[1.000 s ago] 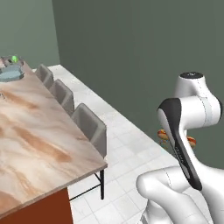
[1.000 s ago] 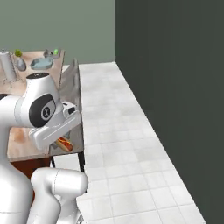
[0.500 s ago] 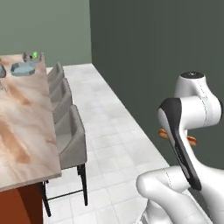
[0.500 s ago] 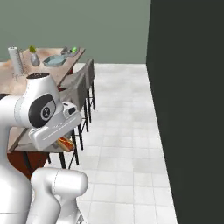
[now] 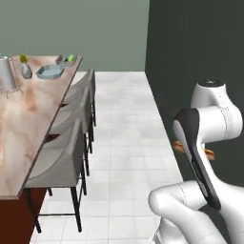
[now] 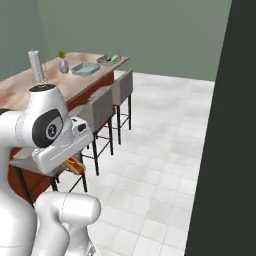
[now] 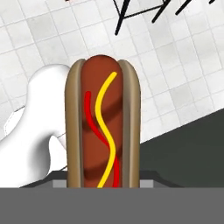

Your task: Place the cold items (corn and squash) from the fridge in one tupperware on the dining counter. Place the warm items (hot dog and kebab skewer) in the stove area in another tupperware.

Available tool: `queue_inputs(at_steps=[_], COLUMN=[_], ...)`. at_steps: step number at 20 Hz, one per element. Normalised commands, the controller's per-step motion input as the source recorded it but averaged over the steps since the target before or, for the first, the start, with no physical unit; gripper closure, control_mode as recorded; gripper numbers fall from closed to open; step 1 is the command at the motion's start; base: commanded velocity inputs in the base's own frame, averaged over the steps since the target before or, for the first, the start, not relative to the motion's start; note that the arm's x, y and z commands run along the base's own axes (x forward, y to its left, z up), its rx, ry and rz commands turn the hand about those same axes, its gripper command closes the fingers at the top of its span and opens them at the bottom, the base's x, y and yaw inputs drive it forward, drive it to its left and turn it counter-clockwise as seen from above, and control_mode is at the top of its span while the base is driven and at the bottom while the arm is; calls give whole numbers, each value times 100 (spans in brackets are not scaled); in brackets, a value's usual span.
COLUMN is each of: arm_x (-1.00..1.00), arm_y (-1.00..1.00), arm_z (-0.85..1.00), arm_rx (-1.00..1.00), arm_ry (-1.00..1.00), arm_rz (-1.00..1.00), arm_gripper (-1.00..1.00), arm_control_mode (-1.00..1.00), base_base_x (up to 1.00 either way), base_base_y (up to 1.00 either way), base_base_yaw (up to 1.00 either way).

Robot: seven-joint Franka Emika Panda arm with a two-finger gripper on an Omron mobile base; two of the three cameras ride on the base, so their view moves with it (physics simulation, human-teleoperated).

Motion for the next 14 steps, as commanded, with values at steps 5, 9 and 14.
queue_inputs(at_steps=[5, 9, 14], arm_x=[0, 0, 0], arm_y=[0, 0, 0], arm_z=[0, 0, 0], arm_rx=[0, 0, 0], arm_ry=[0, 0, 0], arm_rz=[0, 0, 0], arm_gripper=[100, 100, 100], arm_control_mode=[100, 100, 100], base_base_x=[100, 100, 100], base_base_y=[-76, -69, -73], base_base_yaw=[55, 57, 56])
